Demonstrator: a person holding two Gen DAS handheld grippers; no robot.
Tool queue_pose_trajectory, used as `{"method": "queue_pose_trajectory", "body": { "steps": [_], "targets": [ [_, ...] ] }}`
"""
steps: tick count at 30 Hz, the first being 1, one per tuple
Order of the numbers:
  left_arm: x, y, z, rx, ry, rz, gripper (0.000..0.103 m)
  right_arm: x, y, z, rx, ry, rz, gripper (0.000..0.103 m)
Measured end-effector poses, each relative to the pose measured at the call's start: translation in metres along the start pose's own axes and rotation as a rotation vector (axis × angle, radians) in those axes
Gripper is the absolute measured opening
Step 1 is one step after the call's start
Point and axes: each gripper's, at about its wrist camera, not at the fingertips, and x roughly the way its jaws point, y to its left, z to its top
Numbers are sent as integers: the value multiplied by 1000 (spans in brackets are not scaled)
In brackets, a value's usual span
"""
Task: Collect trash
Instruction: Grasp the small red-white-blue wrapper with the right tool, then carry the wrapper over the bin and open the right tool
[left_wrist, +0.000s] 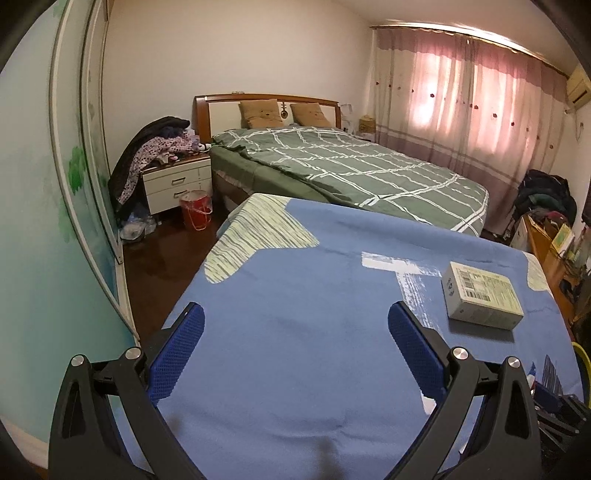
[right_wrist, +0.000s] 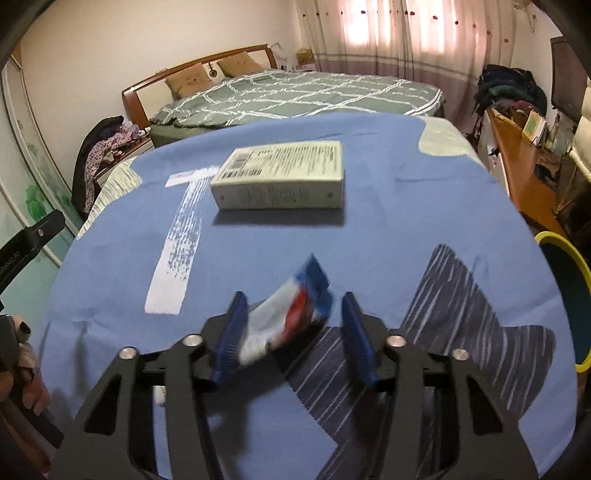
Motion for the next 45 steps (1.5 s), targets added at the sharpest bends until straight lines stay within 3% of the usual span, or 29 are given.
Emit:
{"method": "queue_pose_trajectory", "body": {
  "steps": [11,17,22,34,36,37,38,40,45],
  "targets": [
    [0,-6,-1,19,11,-4,98,-13,-7,-1,14,-56,15,34],
    [-1,-12,-5,43,13,-17,98,-33,-33,8,46,-118,-42,34],
    [-1,-15,-6,58,17,-26,98,-49,-92,16,135,-169,-152,34],
    [4,-22,-10,87,45,-34,98,-74,-261,10,443,-224,-517,35],
    [4,-23,-10,92,48,-35,98,-73,-280,8,488,-217,-581,37],
    [4,-24,-11,94,50,-36,98,-73,-287,7,506,-216,-601,43],
    [5,-25,-11,98,51,-37,98,-74,-292,4,522,-221,-616,56],
    [5,-26,-12,103,53,-40,98,-78,-294,0,534,-242,-640,66],
    [5,-31,-14,123,58,-59,98,-75,-282,1,492,-258,-620,69]
  ]
}}
